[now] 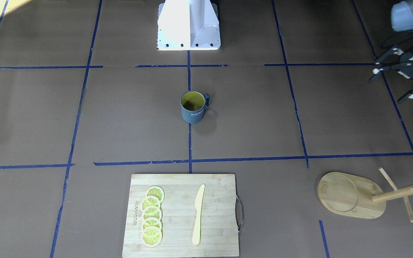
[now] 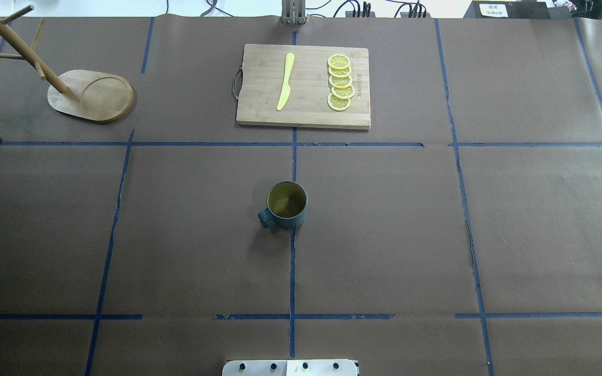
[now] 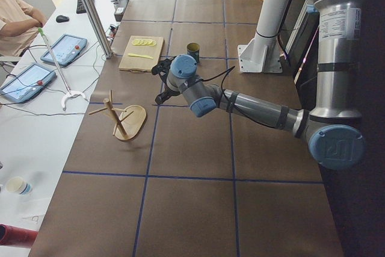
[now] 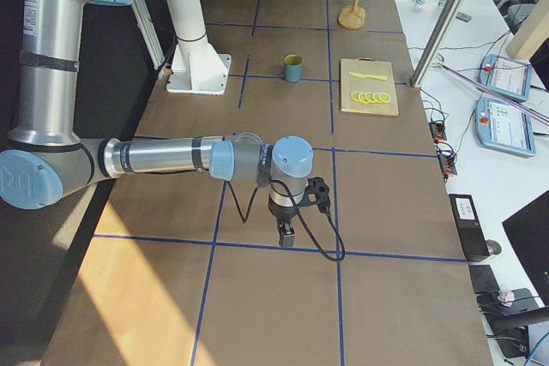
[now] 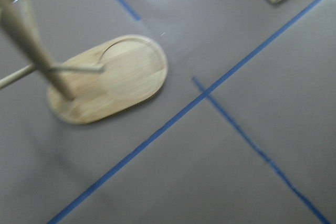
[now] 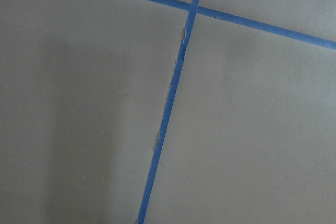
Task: Hang cup on storage rack
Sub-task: 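Reach the left gripper to the upright mug and grasp its handle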
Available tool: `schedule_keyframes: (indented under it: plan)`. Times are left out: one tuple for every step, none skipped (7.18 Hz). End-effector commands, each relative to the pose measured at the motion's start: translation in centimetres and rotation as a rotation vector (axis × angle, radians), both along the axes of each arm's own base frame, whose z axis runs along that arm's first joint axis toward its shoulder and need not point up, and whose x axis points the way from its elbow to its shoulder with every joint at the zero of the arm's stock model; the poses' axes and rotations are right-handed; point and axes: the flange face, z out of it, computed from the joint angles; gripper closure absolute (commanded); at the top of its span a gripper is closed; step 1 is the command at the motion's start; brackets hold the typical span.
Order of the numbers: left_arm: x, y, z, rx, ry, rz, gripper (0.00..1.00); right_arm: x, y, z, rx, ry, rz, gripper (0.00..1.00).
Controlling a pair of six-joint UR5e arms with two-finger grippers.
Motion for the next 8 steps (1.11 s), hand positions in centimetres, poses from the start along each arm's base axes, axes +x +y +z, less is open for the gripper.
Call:
schedule_keyframes:
  plan:
    - [13.8,1.6,-6.0,0.086,0.128,0.035,0.0,0.1,0.1,0.2,-0.004,0.002,0.001,0.0]
    - [17.8,2.1,-7.8,0.151,0.151,0.021,0.0,0.1,0.1,0.4,-0.008,0.004,-0.001,0.0]
    - [24.6,3.1,-10.2,0.205,0.204,0.073,0.0,0.1,0.1,0.5,-0.009,0.004,-0.001,0.0]
    - [29.6,2.7,-10.6,0.24,0.221,0.057,0.0,0.1,0.1,0.6,-0.011,0.005,-0.001,0.0]
    - [32.6,4.2,-9.0,0.296,0.244,0.083,0.0,0.1,0.0,1.1,-0.019,0.005,-0.004,0.0]
    - [35.0,4.3,-10.1,0.312,0.27,0.096,0.0,0.1,-0.1,1.1,-0.017,0.005,-0.003,0.0]
    - [37.3,5.5,-11.2,0.314,0.284,0.127,0.0,0.1,-0.1,1.1,-0.017,0.005,-0.003,0.0]
    - [38.9,7.4,-11.3,0.313,0.285,0.13,0.0,0.1,-0.4,0.7,-0.011,0.004,-0.001,0.0]
